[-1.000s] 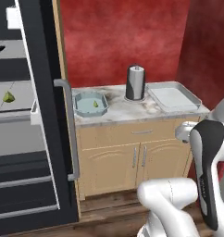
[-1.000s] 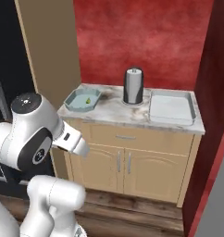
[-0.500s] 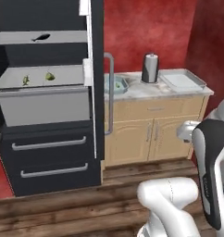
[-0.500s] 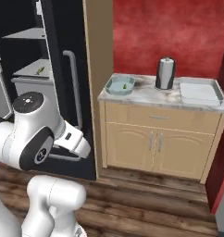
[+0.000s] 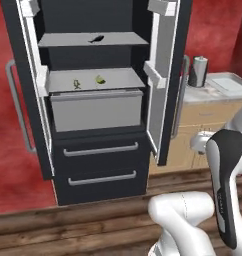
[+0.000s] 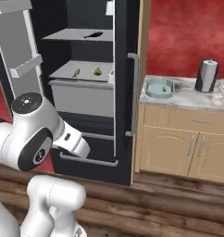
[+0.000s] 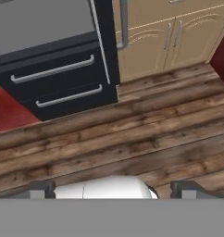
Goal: Place one lemon wedge and one fish in each tupperware on the nearby counter, to pack two identical lunches.
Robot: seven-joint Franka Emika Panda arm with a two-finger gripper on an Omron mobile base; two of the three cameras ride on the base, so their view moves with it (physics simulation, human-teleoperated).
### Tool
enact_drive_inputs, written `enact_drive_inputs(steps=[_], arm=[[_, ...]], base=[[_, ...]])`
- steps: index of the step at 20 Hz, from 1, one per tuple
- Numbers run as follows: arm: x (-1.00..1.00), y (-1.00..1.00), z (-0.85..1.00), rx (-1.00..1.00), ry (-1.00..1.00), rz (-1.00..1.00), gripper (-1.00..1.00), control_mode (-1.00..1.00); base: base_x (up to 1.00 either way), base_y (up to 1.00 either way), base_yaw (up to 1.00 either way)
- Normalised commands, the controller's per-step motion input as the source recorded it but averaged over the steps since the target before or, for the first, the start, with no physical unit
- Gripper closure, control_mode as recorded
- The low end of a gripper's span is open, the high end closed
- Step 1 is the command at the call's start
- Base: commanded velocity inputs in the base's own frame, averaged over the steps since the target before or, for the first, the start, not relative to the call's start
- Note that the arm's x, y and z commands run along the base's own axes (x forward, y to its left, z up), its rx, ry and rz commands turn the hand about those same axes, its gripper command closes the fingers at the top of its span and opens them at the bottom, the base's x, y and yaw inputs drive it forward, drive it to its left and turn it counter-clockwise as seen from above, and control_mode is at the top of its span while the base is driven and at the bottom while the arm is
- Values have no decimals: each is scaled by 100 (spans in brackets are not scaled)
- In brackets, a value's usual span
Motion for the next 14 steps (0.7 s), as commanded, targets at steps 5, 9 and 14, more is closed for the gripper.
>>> enact_drive_inputs(steps=[5,9,14], arm=[[0,0,0,0,0,0,-100,100],[0,0,0,0,0,0,-100,100],[0,0,0,0,0,0,-100,100]], base=[[52,100,0],[69,98,0],[70,-30,-3]])
